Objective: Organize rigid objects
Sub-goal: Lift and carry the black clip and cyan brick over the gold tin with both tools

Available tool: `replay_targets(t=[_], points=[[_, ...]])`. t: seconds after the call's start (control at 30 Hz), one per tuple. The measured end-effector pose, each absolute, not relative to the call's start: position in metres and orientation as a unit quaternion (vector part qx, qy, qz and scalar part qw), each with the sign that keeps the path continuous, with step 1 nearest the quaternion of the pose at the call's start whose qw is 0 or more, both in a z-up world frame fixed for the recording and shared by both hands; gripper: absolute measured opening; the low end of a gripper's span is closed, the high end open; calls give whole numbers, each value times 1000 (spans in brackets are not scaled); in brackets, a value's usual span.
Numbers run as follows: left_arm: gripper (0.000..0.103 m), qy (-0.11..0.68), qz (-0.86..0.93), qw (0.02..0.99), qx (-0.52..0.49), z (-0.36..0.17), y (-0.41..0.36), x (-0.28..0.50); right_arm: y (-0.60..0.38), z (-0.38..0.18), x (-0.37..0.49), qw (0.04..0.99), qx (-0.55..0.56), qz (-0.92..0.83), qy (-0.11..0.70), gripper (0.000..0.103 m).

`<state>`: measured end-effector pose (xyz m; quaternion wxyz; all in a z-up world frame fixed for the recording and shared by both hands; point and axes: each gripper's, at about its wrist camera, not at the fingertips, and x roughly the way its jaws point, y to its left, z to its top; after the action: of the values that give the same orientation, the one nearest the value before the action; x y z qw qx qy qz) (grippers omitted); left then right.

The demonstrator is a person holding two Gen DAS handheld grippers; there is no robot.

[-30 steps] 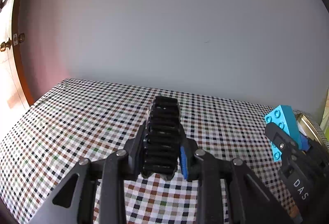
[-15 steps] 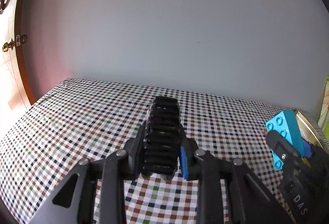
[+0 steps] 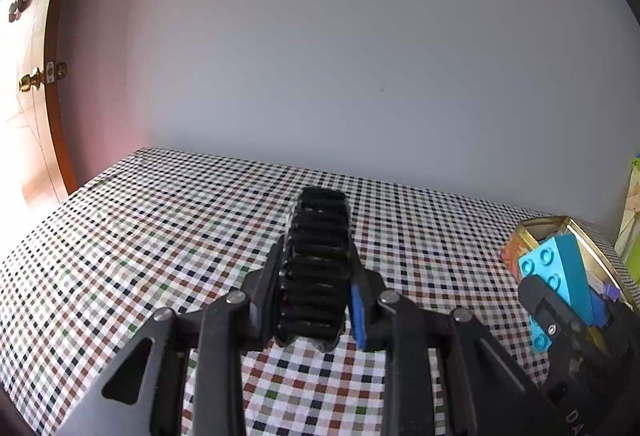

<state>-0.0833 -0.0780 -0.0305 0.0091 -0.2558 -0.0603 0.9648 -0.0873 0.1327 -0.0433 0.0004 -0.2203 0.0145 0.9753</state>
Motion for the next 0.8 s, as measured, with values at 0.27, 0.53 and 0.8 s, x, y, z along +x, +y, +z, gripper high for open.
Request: replay_targets(t=[0.27, 0.53, 0.8], points=[[27, -73, 963, 26, -258, -31, -60, -57, 144, -39, -77, -4, -211, 977, 8, 46], [27, -81, 961, 34, -261, -21, -22, -23, 168, -39, -65, -1, -202, 979, 3, 46], [27, -72, 962, 44, -259, -8, 27, 8, 169, -25, -39, 6, -187, 982, 3, 46]])
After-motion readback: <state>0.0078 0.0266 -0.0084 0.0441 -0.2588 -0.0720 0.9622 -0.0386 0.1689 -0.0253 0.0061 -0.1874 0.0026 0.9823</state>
